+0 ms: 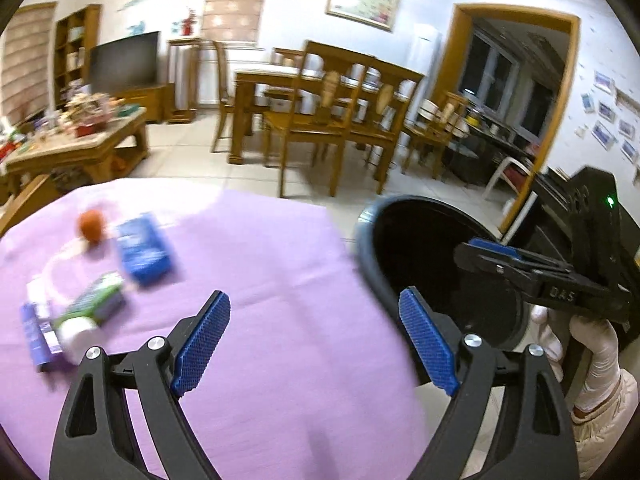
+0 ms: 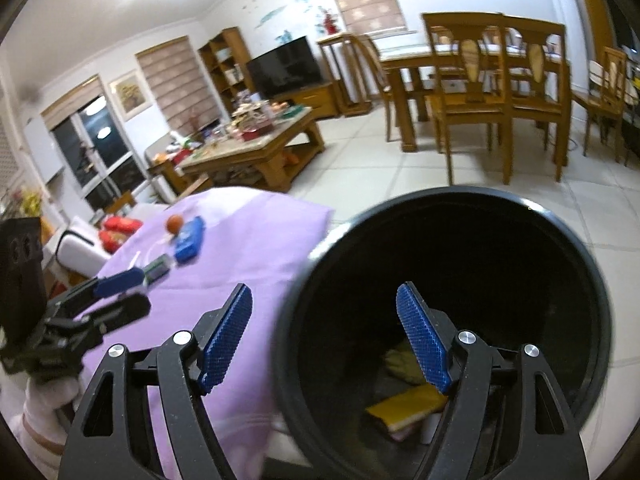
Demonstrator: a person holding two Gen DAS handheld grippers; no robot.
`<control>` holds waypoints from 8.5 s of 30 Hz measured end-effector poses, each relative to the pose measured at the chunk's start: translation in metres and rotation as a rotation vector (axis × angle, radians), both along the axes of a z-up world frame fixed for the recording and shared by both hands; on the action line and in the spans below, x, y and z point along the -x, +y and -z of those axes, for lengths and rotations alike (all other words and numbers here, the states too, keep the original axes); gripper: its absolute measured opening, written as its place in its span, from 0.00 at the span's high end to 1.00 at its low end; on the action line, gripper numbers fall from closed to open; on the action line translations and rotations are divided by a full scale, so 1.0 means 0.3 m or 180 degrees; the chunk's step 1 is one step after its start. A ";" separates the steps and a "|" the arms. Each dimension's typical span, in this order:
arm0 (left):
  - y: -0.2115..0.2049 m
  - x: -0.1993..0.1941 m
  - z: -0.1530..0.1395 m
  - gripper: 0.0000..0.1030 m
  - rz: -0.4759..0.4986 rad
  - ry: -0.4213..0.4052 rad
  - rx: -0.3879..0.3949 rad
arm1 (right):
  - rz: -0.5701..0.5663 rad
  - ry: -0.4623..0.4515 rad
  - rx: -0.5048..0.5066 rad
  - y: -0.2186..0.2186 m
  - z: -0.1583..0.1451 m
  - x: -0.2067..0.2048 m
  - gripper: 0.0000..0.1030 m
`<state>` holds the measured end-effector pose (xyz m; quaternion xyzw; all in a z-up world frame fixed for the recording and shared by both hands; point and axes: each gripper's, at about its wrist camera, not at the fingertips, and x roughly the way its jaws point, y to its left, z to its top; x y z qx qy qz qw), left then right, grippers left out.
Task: Collect trash
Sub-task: 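Grasp the purple spray bottle with the left tool while the right tool grasps the blue wet-wipe pack, then carry the spray bottle and wipe pack over the bin and release both, then grasp the blue tube with the left tool while the right tool grasps the white cap, then carry the blue tube and white cap over the black bin and open both tools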
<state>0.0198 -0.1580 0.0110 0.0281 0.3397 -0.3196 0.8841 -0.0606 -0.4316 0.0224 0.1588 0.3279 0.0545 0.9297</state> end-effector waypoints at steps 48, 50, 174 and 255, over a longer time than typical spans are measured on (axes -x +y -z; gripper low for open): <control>0.550 -0.386 0.158 0.70 -0.0873 0.0538 -0.0262 | -0.0708 0.0593 0.1006 0.899 0.184 -0.876 0.44; 0.551 -0.383 0.158 0.70 -0.0863 0.0542 -0.0258 | -0.0709 0.0576 0.1029 0.899 0.188 -0.871 0.53; 0.611 -0.164 0.083 0.10 -0.1296 0.0298 -0.0331 | -0.0713 -0.0031 0.0336 0.643 0.014 -0.102 0.13; -0.185 0.046 -0.031 0.86 0.0274 -0.0345 -0.0223 | 0.0533 -0.0356 -0.0209 -0.126 -0.109 0.163 0.65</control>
